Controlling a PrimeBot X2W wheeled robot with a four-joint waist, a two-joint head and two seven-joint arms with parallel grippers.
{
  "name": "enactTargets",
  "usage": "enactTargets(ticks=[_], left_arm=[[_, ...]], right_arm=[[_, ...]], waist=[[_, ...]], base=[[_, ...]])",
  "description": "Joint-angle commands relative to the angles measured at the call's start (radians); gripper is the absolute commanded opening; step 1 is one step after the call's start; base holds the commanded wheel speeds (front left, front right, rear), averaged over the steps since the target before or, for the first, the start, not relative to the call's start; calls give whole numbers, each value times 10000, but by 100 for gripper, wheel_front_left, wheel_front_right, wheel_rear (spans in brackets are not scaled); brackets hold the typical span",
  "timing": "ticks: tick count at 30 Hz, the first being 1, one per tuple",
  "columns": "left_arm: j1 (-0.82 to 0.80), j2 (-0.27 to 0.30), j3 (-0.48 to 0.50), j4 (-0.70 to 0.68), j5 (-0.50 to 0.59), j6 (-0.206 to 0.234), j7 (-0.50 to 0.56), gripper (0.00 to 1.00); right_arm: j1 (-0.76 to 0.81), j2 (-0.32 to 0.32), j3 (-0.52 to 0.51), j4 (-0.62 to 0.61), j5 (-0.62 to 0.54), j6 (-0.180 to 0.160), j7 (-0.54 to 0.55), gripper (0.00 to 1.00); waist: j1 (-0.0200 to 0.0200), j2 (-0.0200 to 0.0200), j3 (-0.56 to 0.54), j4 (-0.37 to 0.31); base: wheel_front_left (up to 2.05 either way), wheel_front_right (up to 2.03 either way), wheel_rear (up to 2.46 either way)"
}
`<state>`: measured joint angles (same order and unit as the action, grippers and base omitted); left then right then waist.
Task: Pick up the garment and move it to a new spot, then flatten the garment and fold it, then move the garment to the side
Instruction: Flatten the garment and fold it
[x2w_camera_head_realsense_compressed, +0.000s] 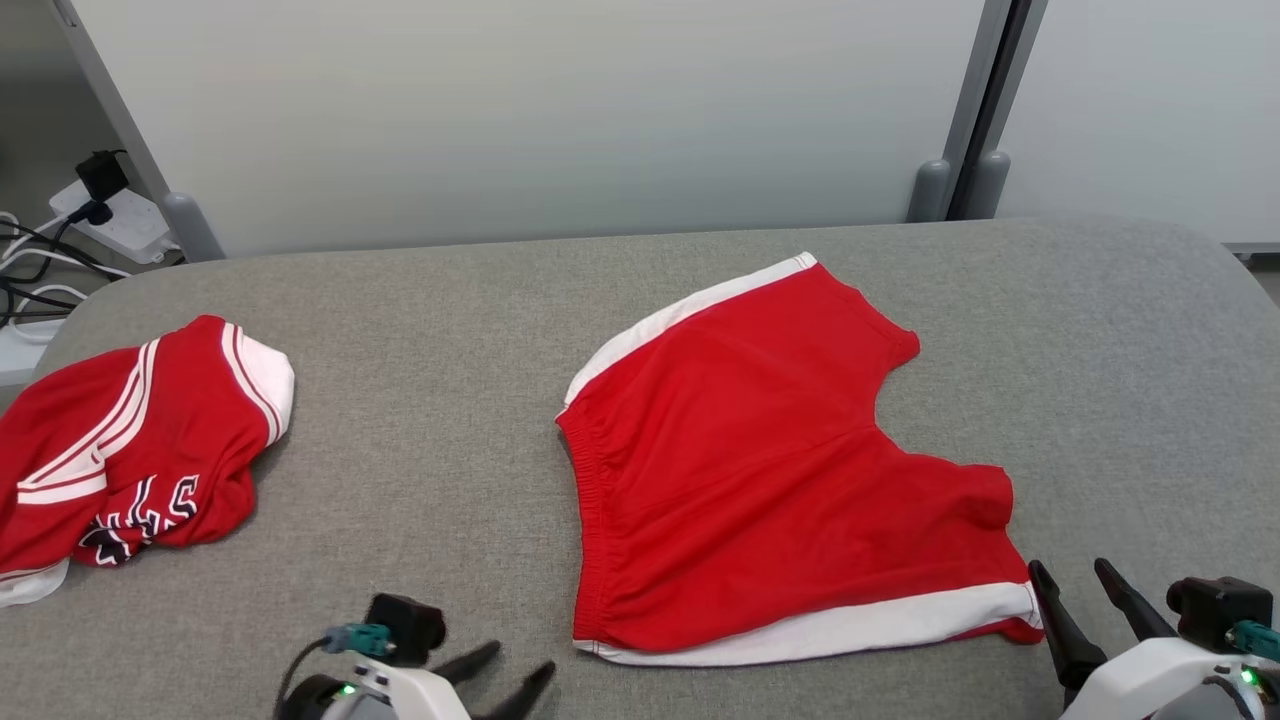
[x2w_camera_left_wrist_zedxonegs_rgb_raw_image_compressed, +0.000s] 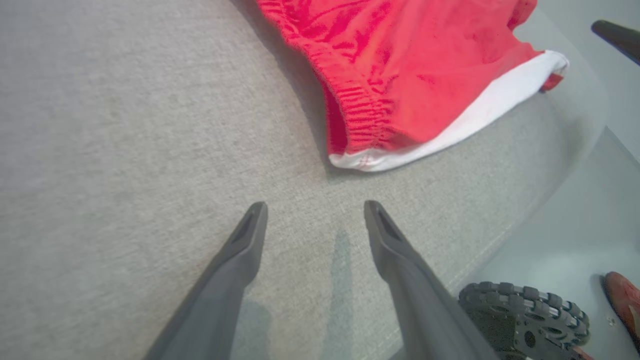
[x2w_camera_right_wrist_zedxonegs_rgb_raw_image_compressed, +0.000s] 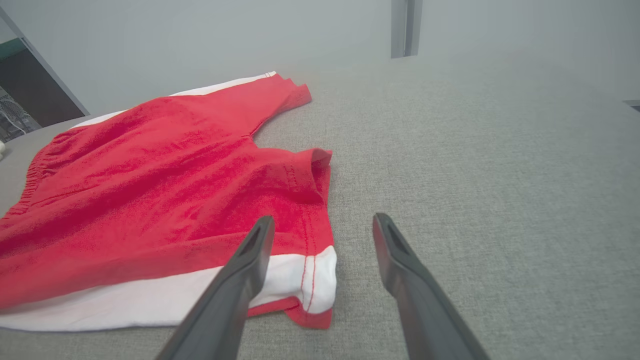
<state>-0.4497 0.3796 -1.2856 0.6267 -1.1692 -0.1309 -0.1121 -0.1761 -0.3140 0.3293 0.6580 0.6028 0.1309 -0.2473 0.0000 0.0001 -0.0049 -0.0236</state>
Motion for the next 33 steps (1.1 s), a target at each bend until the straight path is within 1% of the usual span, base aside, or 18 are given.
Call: enactTargets(ticks=[1,3,5,7,9,11,13,16,19,21,24,25,27,30,33], left_arm=[[-284,353,562,104,-87,129,-487,100],[-208,274,1023,285,-194,502,-1074,100],[-15,122,1683,248,-447,802,-1373,100],[250,-44,2471,-4,-678,989,-1473,100],[544,-208,3674,-539,-538,1177,-1488,100],[1059,-439,4938,-1175,-65,1404,-1491,100],[1699,-790,6229,-1834,501,1673,-1493,100],[2733,-1600,8076,-2760,1187,1963,-1494,100],[3586,-2338,9409,-3520,2157,2105,-1495,100],[3998,-2682,10177,-3999,3183,2286,-1495,100],[4482,-3004,10994,-4662,5001,2469,-1496,100],[4625,-3049,11146,-4845,5743,2530,-1496,100],[4881,-3145,11414,-5235,6891,2596,-1496,100],[5198,-3232,11566,-5731,8140,2509,-1496,100],[5539,-3271,11633,-5957,8828,2411,-1496,100]], right_arm=[[19,-115,35,-386,-226,-2,-145,100],[123,-27,-132,-713,-546,-2,-145,100],[251,76,-251,-1073,-895,-2,-145,100],[363,200,-351,-1452,-1221,-2,-145,100],[458,350,-410,-1735,-1485,-2,-145,100],[523,562,-475,-1958,-1637,-2,-145,100],[587,765,-532,-2141,-1732,-2,-145,100],[680,1047,-613,-2289,-1851,-2,-145,100],[777,1258,-620,-2400,-2019,-2,-145,100],[860,1352,-627,-2513,-2201,-2,-145,100],[1042,1529,-787,-2799,-2419,-2,-145,100],[1119,1594,-870,-2916,-2508,-2,-145,100],[1295,1716,-1041,-3195,-2676,-2,-145,100],[1631,1855,-1281,-3792,-2885,-2,-145,100],[2014,1895,-1383,-4436,-2960,-2,-145,100]], waist=[[0,-1,-67,39],[0,-1,-155,81],[0,-1,-251,125],[0,-1,-344,147],[0,-1,-413,179],[0,-1,-493,207],[0,-1,-575,232],[0,-1,-733,267],[0,-1,-868,254],[0,-1,-940,252],[0,-1,-1046,227],[0,-1,-1082,205],[0,-1,-1134,168],[0,-1,-1200,121],[0,-1,-1283,85]], base=[[0,0,0],[0,0,0],[0,0,0],[0,0,0],[0,0,0],[0,0,0],[0,0,0],[0,0,0],[0,0,0],[0,0,0],[0,0,0],[0,0,0],[0,0,0],[0,0,0],[0,0,0]])
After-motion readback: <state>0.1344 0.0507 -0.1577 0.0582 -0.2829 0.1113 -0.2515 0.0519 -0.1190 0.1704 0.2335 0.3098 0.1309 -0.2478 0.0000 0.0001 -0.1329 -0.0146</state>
